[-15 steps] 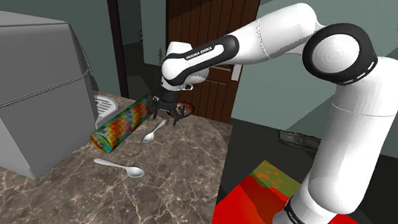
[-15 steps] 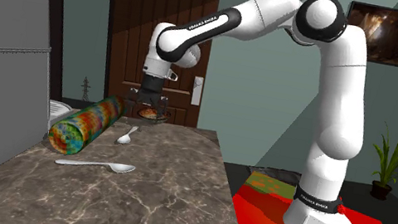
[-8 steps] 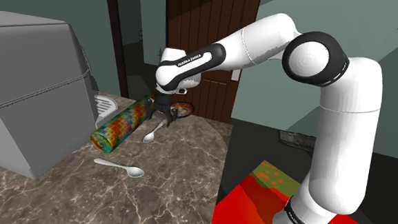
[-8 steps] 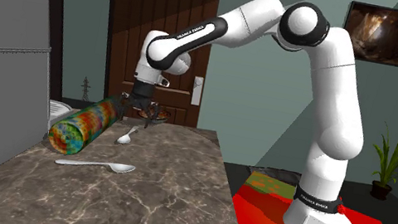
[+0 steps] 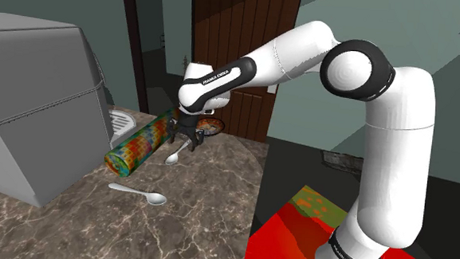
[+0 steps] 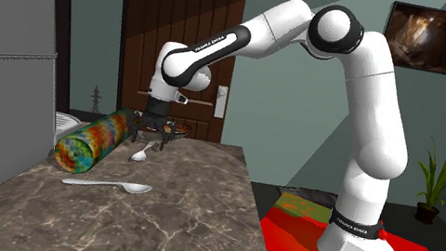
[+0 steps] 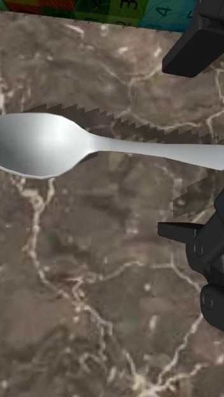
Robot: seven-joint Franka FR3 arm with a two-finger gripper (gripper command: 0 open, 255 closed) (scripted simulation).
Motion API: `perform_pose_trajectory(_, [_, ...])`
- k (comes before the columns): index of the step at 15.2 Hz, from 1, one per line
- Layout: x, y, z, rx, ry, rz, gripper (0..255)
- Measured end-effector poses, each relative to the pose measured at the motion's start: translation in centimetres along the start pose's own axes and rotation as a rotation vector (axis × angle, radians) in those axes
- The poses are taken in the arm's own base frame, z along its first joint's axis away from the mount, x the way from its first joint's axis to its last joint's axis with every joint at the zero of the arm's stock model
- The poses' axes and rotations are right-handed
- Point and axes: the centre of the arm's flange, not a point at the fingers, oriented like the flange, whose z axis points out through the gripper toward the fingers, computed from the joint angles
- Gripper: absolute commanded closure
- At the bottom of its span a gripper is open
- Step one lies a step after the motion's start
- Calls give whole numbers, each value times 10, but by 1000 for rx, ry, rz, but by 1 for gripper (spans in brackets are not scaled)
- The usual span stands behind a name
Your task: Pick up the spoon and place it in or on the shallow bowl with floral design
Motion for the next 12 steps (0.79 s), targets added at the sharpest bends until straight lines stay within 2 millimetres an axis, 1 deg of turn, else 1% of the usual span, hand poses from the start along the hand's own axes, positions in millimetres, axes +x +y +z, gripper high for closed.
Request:
perform_pose_trajectory(2, [0, 0, 0, 0, 0, 0, 0])
perform_pose_trajectory(3, [0, 0, 0, 0, 0, 0, 255])
perform_pose_trajectory(12, [0, 0, -1, 1, 1, 0, 255])
